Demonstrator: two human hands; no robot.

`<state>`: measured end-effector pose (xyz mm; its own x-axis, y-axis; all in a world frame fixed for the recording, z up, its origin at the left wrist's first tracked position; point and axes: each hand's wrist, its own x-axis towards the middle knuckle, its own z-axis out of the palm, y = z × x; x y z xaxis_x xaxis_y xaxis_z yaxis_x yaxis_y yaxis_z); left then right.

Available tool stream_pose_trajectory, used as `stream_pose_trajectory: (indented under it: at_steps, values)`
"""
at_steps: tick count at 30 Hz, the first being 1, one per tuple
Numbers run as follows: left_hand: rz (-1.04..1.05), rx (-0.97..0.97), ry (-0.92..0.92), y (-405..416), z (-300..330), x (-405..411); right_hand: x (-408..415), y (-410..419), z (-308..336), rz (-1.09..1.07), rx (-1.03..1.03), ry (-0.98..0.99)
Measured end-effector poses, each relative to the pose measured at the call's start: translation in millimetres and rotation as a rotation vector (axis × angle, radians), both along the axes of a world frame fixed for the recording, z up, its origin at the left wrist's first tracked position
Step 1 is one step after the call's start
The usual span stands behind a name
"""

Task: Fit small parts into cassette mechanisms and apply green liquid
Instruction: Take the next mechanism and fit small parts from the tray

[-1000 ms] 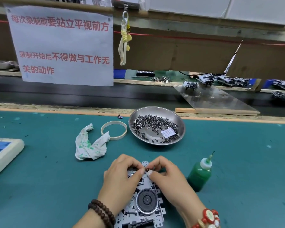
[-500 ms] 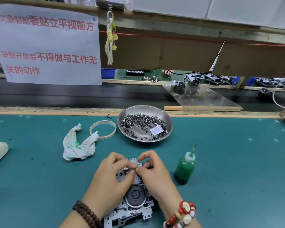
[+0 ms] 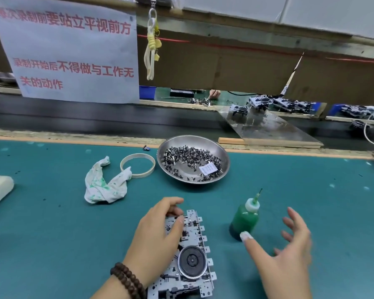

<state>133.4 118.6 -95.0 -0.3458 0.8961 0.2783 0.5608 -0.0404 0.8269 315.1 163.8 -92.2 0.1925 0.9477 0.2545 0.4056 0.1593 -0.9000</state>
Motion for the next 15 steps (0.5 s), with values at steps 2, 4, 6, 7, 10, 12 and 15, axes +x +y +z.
stream_pose_trajectory:
  at_steps: [2,4,6,7,10,12,15]
  values:
    - [0.001,0.000,0.000,0.0,0.0,1.1,1.5,9.4,0.0,0.147,-0.108,-0.187]
    - [0.000,-0.003,-0.008,-0.3,-0.5,0.1,0.1,12.6,0.7,0.279,-0.185,-0.279]
    - [-0.008,-0.004,-0.008,-0.6,-1.1,-1.0,-1.7,11.4,1.4,0.326,-0.168,-0.210]
    - [-0.021,-0.002,0.003,-0.6,-1.7,-1.2,-2.7,10.0,1.6,0.340,-0.158,-0.134]
    - [-0.056,-0.001,0.061,0.8,-2.6,-2.3,-3.1,8.0,1.1,0.370,-0.126,0.075]
    - [-0.073,-0.027,0.098,3.3,-2.1,-4.9,-2.9,9.0,3.3,0.383,-0.123,0.254]
    - [-0.091,-0.077,0.106,11.1,3.0,-11.9,-6.4,12.0,12.8,0.393,-0.206,0.657]
